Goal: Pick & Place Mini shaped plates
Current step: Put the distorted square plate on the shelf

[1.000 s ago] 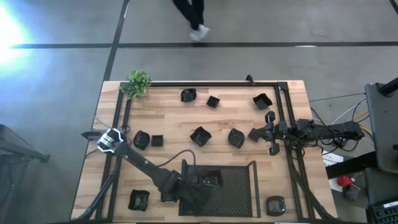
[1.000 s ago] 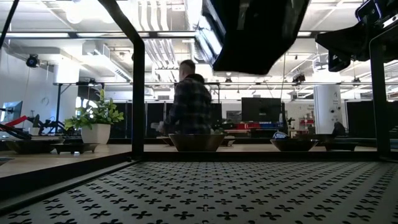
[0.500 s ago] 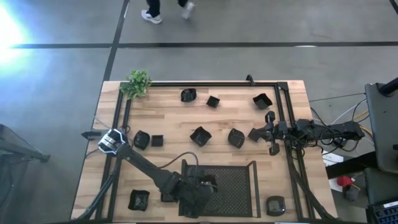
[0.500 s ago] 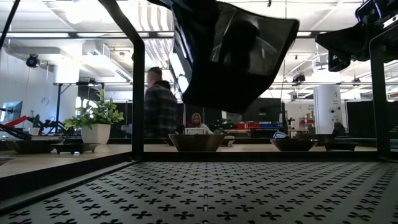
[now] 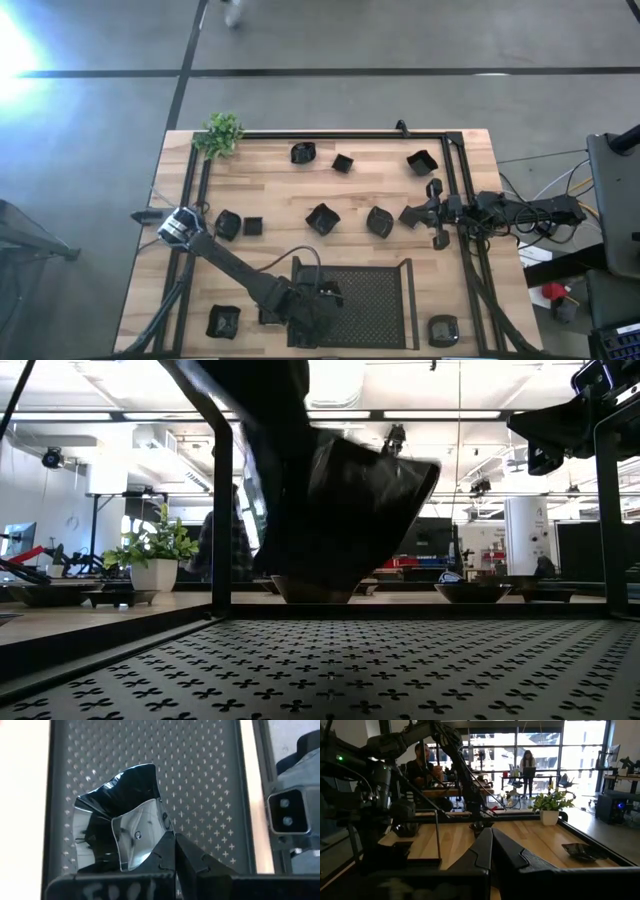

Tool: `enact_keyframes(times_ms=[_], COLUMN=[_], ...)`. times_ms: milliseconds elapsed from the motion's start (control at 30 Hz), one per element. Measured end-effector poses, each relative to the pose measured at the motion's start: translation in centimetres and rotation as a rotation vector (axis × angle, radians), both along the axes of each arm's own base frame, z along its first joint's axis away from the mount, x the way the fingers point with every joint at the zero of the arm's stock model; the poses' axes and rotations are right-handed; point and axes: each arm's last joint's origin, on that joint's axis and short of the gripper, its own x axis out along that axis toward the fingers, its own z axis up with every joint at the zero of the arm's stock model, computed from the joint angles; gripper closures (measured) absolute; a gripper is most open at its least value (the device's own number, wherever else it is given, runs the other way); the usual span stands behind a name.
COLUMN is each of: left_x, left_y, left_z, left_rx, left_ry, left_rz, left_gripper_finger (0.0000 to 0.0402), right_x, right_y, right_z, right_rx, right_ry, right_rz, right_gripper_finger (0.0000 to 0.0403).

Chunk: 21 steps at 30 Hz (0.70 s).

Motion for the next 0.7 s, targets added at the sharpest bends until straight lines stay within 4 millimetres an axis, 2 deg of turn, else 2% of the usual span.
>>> enact_keyframes(times_ms=[367, 533, 700], left_x=[0.1, 0.2, 1.0], left_y=[-0.4, -0.4, 0.6], left_z=[0.0, 0.2, 0.4], left_rx=[-0.095, -0.059, -0.001], left_ry=[0.019, -0.012, -0.050], left_rz=[-0.014, -0.067, -0.029], left_gripper_finger=[0.0401, 0.0401, 0.0401], right_x=[0.0, 0.0, 0.0], right_y=[0.0, 0.0, 0.0], right_z=[0.0, 0.0, 0.0], right_rx=[-0.003, -0.003, -0.003], right_ry=[0.000, 0.000, 0.000], right_rz=[-0.001, -0.001, -0.001], right_gripper_finger=[0.0394, 0.0394, 0.0394])
